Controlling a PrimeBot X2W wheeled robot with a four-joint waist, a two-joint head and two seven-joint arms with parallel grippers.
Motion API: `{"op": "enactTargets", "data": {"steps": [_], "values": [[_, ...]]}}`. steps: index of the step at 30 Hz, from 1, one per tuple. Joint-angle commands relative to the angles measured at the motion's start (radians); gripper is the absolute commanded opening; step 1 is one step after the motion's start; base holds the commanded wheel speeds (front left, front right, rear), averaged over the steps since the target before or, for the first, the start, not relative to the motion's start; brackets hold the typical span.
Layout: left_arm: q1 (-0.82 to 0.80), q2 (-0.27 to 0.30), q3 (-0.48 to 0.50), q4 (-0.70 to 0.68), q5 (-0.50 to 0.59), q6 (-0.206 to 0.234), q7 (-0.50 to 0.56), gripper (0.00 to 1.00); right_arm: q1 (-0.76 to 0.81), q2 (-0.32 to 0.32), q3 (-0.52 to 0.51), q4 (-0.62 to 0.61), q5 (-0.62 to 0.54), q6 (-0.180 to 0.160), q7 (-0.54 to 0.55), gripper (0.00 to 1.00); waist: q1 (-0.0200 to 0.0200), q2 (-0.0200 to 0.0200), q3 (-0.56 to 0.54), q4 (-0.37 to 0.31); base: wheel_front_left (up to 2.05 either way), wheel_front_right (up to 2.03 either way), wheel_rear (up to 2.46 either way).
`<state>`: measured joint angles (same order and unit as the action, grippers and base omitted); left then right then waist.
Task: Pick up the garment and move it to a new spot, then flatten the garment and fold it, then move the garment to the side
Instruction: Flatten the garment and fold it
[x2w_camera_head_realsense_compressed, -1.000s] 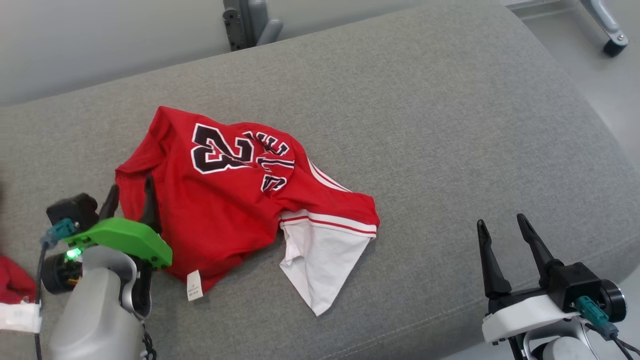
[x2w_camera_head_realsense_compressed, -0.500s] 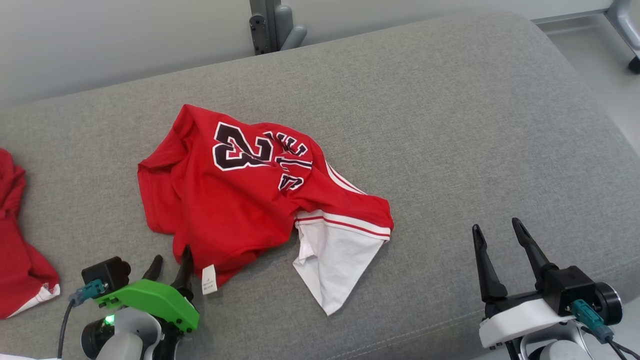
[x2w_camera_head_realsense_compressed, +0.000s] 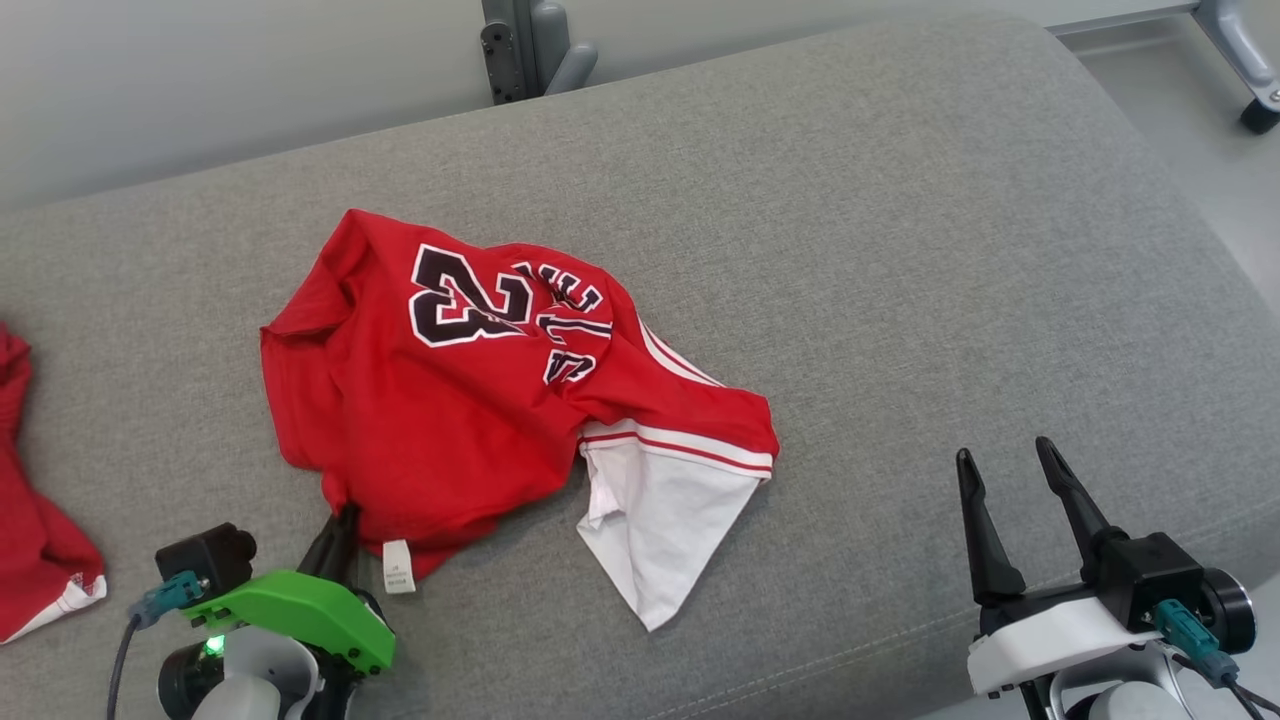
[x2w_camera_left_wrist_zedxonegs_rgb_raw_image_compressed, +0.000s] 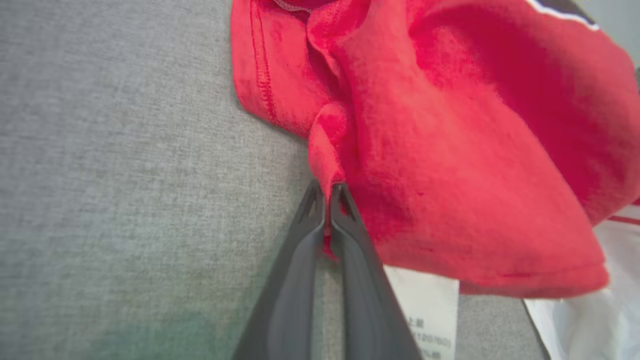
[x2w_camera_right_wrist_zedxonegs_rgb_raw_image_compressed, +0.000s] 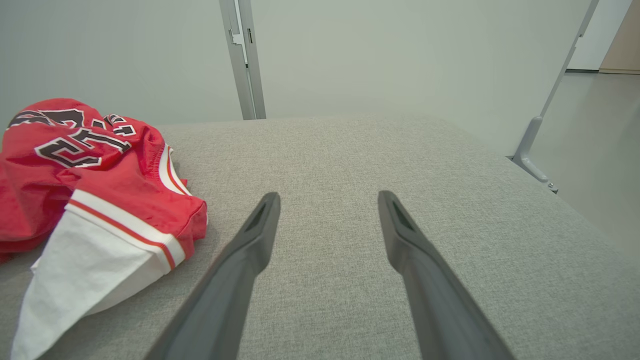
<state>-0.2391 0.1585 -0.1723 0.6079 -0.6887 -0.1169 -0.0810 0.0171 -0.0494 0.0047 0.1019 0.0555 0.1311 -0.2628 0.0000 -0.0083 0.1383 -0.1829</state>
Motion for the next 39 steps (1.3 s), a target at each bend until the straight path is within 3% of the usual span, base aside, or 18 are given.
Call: {"op": "enactTargets", "data": {"steps": [1,8,17,21,27,28,29,32,36,39], "values": [[0.016,0.014,0.007,-0.012,-0.004,0.007,-0.008,0.00,0.012,-0.002,-0.005,0.000,0.004,-0.001,-0.003,1.00,0.0000,0.0083,-0.002,0.007,0.00,0.00,0.00],[0.096,0.036,0.056,-0.168,-0.016,0.081,-0.030,0.00,0.020,-0.002,-0.020,-0.003,0.004,-0.001,-0.003,1.00,0.0000,0.0083,-0.009,0.060,0.00,0.00,0.00],[0.299,0.059,0.090,-0.407,0.004,0.208,-0.002,0.00,0.032,-0.002,-0.008,0.003,-0.002,-0.001,-0.003,1.00,0.0000,0.0083,-0.027,0.137,0.00,0.00,0.00],[0.339,0.042,0.072,-0.427,0.002,0.210,0.005,0.00,0.031,-0.002,-0.003,0.006,-0.005,-0.001,-0.003,1.00,0.0000,0.0083,-0.032,0.155,0.00,0.00,0.00],[0.322,0.019,0.043,-0.321,0.008,0.185,-0.028,0.00,0.022,-0.002,0.012,0.017,-0.012,-0.001,-0.003,1.00,0.0000,0.0083,-0.038,0.163,0.00,0.00,0.00],[0.310,0.013,0.050,-0.303,0.006,0.185,-0.050,0.10,0.020,-0.002,0.014,0.017,-0.013,-0.001,-0.003,1.00,0.0000,0.0083,-0.039,0.161,0.00,0.00,0.00],[0.302,0.014,0.053,-0.285,0.014,0.182,-0.074,0.49,0.020,-0.002,0.017,0.017,-0.013,-0.001,-0.003,1.00,0.0000,0.0083,-0.041,0.159,0.00,0.00,0.00],[0.288,0.014,0.062,-0.240,0.030,0.170,-0.131,1.00,0.031,-0.002,0.023,0.019,-0.014,-0.001,-0.003,1.00,0.0000,0.0083,-0.047,0.148,0.00,0.00,0.00],[0.281,0.017,0.067,-0.210,0.043,0.166,-0.154,1.00,0.043,-0.002,0.022,0.018,-0.008,-0.001,-0.003,1.00,0.0000,0.0083,-0.057,0.132,0.00,0.00,0.00],[0.296,0.021,0.083,-0.219,0.051,0.191,-0.165,1.00,0.044,-0.002,0.021,0.017,-0.003,-0.001,-0.003,1.00,0.0000,0.0083,-0.062,0.121,0.00,0.00,0.00]]}}
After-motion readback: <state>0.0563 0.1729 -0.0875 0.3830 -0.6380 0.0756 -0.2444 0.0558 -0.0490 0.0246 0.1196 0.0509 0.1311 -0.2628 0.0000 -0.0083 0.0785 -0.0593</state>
